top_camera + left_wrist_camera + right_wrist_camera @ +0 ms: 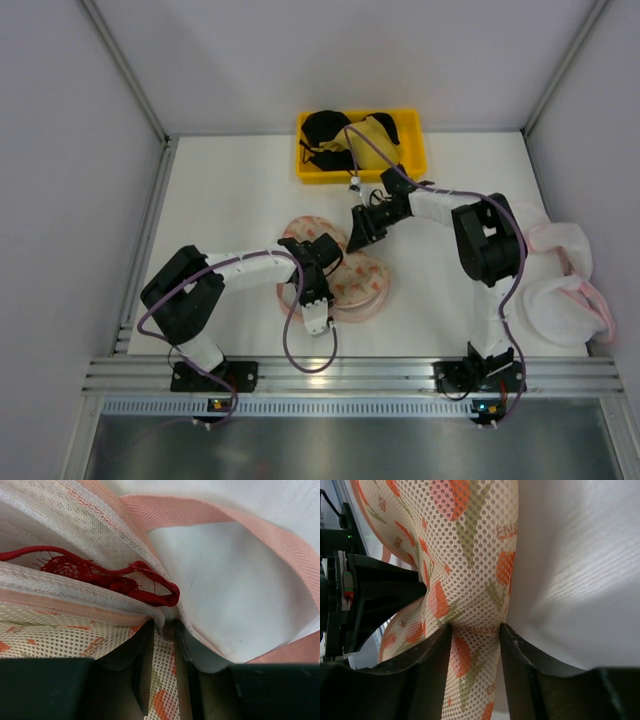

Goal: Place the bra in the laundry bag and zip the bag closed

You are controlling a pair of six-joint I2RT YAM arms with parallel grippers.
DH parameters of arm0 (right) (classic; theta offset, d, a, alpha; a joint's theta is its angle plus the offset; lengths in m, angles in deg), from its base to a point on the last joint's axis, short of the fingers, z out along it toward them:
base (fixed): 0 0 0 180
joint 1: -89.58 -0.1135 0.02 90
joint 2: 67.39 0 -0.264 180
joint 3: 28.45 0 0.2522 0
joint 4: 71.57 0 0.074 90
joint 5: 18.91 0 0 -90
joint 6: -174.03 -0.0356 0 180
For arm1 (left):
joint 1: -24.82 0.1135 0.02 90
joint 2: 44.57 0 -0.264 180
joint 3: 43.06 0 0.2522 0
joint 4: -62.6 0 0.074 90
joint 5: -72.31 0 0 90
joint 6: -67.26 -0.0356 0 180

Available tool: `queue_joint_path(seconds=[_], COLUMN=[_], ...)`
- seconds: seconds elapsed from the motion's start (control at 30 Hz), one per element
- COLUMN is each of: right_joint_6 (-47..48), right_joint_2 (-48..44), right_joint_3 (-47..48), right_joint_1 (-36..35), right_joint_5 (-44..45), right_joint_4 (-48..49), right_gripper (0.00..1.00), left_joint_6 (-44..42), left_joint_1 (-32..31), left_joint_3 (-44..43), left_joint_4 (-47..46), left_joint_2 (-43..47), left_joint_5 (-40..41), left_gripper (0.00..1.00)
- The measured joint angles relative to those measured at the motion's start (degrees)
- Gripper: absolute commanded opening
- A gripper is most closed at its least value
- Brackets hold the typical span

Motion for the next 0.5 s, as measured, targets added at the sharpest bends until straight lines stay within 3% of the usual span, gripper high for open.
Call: queue_joint_path(seconds=[0.03, 0.17, 0.33, 0.47, 0.5], right_joint_6=[-0.15, -1.44, -4.31, -8.68, -9.92], right_joint_2=[0.0, -0.07, -1.77, -7.19, -8.76], right_joint_3=[-0.2, -1.22, -5.88, -12.46, -14.03], right_joint_1=[-0.26, -0.11, 1.09, 3.91, 4.85], right_joint_5=[-0.22, -0.94, -0.33, 1.62, 2.25], right_joint_4=[0.26, 2.84, 7.13, 11.61, 12.68], right_gripper=[0.37, 0.0, 0.0, 0.0, 0.0], left_joint_6=[0.0, 0.02, 0.02, 0.83, 1.92], left_joint_1=[0.0, 0.07, 0.17, 0.55, 0.55], left_joint_3=[0.0, 0.0, -0.02, -0.02, -0.02], left_joint_4=[-0.13, -1.03, -1.49, -1.84, -1.9], left_joint_2=[0.0, 0.0, 0.31, 1.81, 2.73], left_joint_5=[0.0, 0.0, -0.04, -0.07, -0.07], left_gripper=[0.31, 0.34, 0.36, 0.44, 0.53])
